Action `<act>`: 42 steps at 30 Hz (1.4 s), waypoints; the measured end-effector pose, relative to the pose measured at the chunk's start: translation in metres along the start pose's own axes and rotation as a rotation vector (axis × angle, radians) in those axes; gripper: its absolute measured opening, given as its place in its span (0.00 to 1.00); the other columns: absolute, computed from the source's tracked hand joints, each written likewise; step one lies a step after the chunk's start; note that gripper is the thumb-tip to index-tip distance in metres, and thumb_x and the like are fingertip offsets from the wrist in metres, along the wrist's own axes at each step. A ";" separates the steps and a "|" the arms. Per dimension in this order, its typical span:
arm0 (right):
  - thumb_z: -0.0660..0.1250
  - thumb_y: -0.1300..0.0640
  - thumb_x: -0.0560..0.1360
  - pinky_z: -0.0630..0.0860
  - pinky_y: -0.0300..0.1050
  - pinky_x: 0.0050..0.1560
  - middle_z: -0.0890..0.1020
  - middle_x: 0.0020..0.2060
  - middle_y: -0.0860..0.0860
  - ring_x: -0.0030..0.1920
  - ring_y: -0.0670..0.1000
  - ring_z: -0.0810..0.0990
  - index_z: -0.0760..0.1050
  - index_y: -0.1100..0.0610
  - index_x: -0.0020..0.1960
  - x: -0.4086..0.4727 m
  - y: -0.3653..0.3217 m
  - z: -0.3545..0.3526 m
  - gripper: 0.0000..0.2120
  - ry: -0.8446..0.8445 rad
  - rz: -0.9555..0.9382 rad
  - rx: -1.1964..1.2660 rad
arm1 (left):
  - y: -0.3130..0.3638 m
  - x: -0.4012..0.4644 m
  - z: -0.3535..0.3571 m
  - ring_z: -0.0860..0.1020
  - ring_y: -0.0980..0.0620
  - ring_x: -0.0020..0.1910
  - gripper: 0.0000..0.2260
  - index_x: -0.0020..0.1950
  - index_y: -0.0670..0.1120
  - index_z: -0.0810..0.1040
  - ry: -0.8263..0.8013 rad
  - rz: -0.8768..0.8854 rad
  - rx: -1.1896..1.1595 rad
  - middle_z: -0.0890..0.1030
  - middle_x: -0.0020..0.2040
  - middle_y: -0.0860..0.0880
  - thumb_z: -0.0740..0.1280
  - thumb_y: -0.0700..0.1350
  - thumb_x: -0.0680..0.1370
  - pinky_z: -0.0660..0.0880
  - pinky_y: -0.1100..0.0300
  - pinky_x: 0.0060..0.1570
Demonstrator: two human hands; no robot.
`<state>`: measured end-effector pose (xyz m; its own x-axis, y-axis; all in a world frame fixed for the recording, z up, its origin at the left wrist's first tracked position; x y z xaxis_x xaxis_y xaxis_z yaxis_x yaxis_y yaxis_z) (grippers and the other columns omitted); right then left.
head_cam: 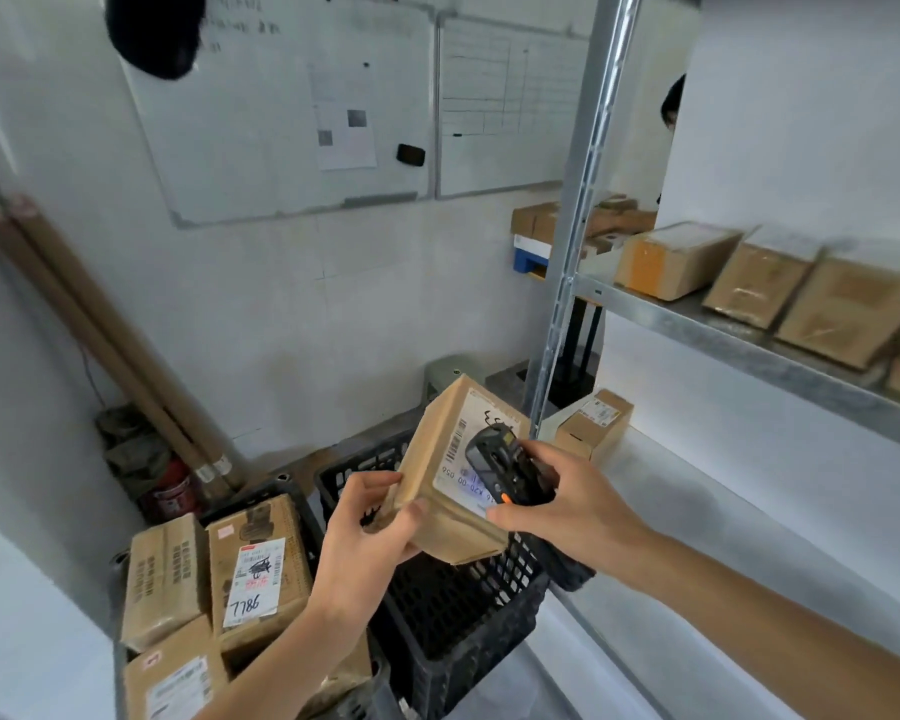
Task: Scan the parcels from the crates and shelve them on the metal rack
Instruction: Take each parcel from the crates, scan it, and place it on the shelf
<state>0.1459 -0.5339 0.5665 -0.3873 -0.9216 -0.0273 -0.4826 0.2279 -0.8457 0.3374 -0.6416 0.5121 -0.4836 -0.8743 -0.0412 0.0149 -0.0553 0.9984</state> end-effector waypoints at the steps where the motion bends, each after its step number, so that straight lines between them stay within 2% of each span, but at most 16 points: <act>1: 0.81 0.52 0.69 0.81 0.48 0.57 0.86 0.50 0.38 0.52 0.41 0.84 0.79 0.43 0.60 -0.007 -0.003 -0.006 0.21 0.013 -0.008 0.009 | 0.005 -0.006 0.004 0.84 0.54 0.51 0.12 0.59 0.49 0.77 -0.005 0.003 -0.005 0.80 0.59 0.48 0.73 0.44 0.78 0.84 0.51 0.49; 2: 0.81 0.52 0.69 0.81 0.48 0.58 0.86 0.51 0.39 0.52 0.41 0.85 0.80 0.43 0.60 -0.013 -0.006 -0.013 0.22 0.022 -0.016 0.016 | 0.010 -0.011 0.008 0.83 0.53 0.53 0.12 0.59 0.49 0.77 -0.017 0.000 -0.013 0.80 0.59 0.47 0.73 0.46 0.78 0.84 0.50 0.51; 4: 0.82 0.53 0.69 0.82 0.48 0.57 0.86 0.52 0.39 0.53 0.42 0.85 0.79 0.44 0.61 -0.029 -0.011 -0.025 0.23 0.038 -0.019 0.031 | 0.020 -0.022 0.015 0.83 0.52 0.55 0.19 0.59 0.52 0.76 -0.057 -0.014 -0.011 0.81 0.59 0.49 0.76 0.55 0.72 0.82 0.47 0.57; 7: 0.81 0.55 0.69 0.80 0.41 0.52 0.86 0.51 0.37 0.52 0.40 0.84 0.79 0.44 0.60 -0.055 -0.019 -0.045 0.22 0.052 -0.034 0.027 | 0.035 -0.042 0.030 0.83 0.54 0.55 0.30 0.59 0.54 0.75 -0.133 -0.045 0.034 0.83 0.57 0.52 0.76 0.65 0.62 0.81 0.47 0.58; 11: 0.82 0.54 0.69 0.78 0.35 0.51 0.85 0.52 0.36 0.54 0.38 0.83 0.78 0.43 0.62 -0.089 -0.034 -0.068 0.24 0.051 -0.069 -0.004 | 0.057 -0.066 0.049 0.86 0.50 0.49 0.30 0.59 0.45 0.74 -0.160 -0.065 0.038 0.84 0.56 0.46 0.82 0.56 0.66 0.83 0.52 0.50; 14: 0.83 0.54 0.68 0.77 0.31 0.50 0.84 0.52 0.33 0.54 0.36 0.82 0.77 0.41 0.64 -0.113 -0.045 -0.086 0.28 0.063 -0.089 -0.044 | 0.075 -0.081 0.060 0.86 0.50 0.49 0.32 0.61 0.47 0.75 -0.184 -0.055 0.038 0.84 0.56 0.47 0.83 0.55 0.63 0.84 0.54 0.47; 19: 0.81 0.49 0.67 0.78 0.34 0.47 0.84 0.50 0.36 0.51 0.38 0.82 0.78 0.42 0.61 -0.157 -0.062 -0.123 0.24 0.132 -0.148 -0.232 | 0.109 -0.099 0.079 0.86 0.49 0.48 0.20 0.61 0.49 0.76 -0.237 0.009 0.040 0.85 0.55 0.46 0.77 0.45 0.72 0.83 0.57 0.44; 22: 0.76 0.39 0.66 0.79 0.44 0.47 0.80 0.48 0.38 0.48 0.42 0.80 0.74 0.40 0.62 -0.181 -0.073 -0.147 0.26 0.157 -0.171 -0.480 | 0.129 -0.106 0.090 0.86 0.49 0.49 0.20 0.62 0.49 0.76 -0.274 0.054 0.061 0.85 0.54 0.46 0.77 0.46 0.72 0.83 0.58 0.43; 25: 0.71 0.32 0.68 0.78 0.44 0.47 0.75 0.49 0.37 0.50 0.41 0.76 0.68 0.38 0.67 -0.203 -0.083 -0.167 0.30 0.144 -0.162 -0.670 | 0.147 -0.109 0.103 0.86 0.47 0.49 0.22 0.60 0.50 0.77 -0.311 0.086 0.102 0.85 0.54 0.46 0.79 0.47 0.69 0.83 0.53 0.47; 28: 0.64 0.27 0.71 0.78 0.46 0.48 0.73 0.54 0.39 0.52 0.44 0.75 0.60 0.37 0.72 -0.223 -0.092 -0.187 0.34 0.134 -0.141 -0.853 | 0.164 -0.108 0.119 0.86 0.48 0.50 0.26 0.58 0.53 0.79 -0.366 0.129 0.175 0.85 0.52 0.50 0.82 0.53 0.64 0.83 0.47 0.51; 30: 0.61 0.26 0.73 0.79 0.46 0.48 0.72 0.59 0.41 0.53 0.44 0.75 0.57 0.41 0.75 -0.236 -0.100 -0.200 0.37 0.133 -0.131 -0.951 | 0.176 -0.104 0.131 0.85 0.50 0.52 0.27 0.58 0.54 0.79 -0.408 0.174 0.228 0.85 0.52 0.54 0.83 0.55 0.63 0.83 0.47 0.52; 32: 0.61 0.27 0.74 0.79 0.45 0.48 0.71 0.61 0.43 0.54 0.45 0.74 0.57 0.44 0.77 -0.249 -0.107 -0.212 0.38 0.128 -0.110 -1.023 | 0.187 -0.102 0.142 0.85 0.52 0.53 0.24 0.59 0.55 0.78 -0.436 0.215 0.275 0.85 0.54 0.54 0.82 0.53 0.66 0.83 0.49 0.53; 34: 0.62 0.30 0.74 0.78 0.44 0.46 0.70 0.59 0.44 0.51 0.46 0.74 0.59 0.46 0.75 -0.262 -0.115 -0.224 0.36 0.122 -0.062 -1.082 | 0.199 -0.101 0.152 0.84 0.53 0.54 0.23 0.59 0.57 0.77 -0.458 0.259 0.321 0.84 0.55 0.53 0.81 0.52 0.68 0.83 0.53 0.53; 36: 0.62 0.33 0.74 0.75 0.44 0.40 0.68 0.54 0.44 0.46 0.47 0.74 0.62 0.47 0.71 -0.274 -0.123 -0.234 0.32 0.129 -0.010 -1.148 | 0.210 -0.102 0.160 0.83 0.53 0.55 0.23 0.59 0.59 0.76 -0.479 0.299 0.363 0.82 0.57 0.53 0.81 0.53 0.69 0.83 0.56 0.51; 38: 0.62 0.33 0.73 0.70 0.44 0.37 0.66 0.52 0.43 0.44 0.47 0.71 0.63 0.48 0.69 -0.283 -0.130 -0.242 0.30 0.137 0.044 -1.191 | 0.219 -0.104 0.165 0.83 0.53 0.55 0.23 0.59 0.60 0.76 -0.494 0.318 0.375 0.81 0.58 0.54 0.80 0.53 0.69 0.82 0.57 0.51; 42: 0.63 0.33 0.73 0.78 0.51 0.50 0.70 0.58 0.44 0.51 0.50 0.76 0.62 0.48 0.72 -0.297 -0.144 -0.255 0.33 0.149 0.081 -1.170 | 0.237 -0.109 0.175 0.81 0.56 0.53 0.21 0.59 0.58 0.76 -0.523 0.361 0.387 0.80 0.57 0.55 0.80 0.50 0.70 0.82 0.62 0.44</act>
<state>0.1297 -0.2132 0.8325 -0.5002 -0.8631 0.0696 -0.8483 0.5046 0.1605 0.2409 -0.4751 0.7606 -0.8619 -0.4570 0.2196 -0.0114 0.4504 0.8927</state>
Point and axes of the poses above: each hand's wrist, its own x-axis towards the middle knuckle, its own z-axis out of the palm, y = z × x, the point moved 6 cm from there along x, towards the middle knuckle
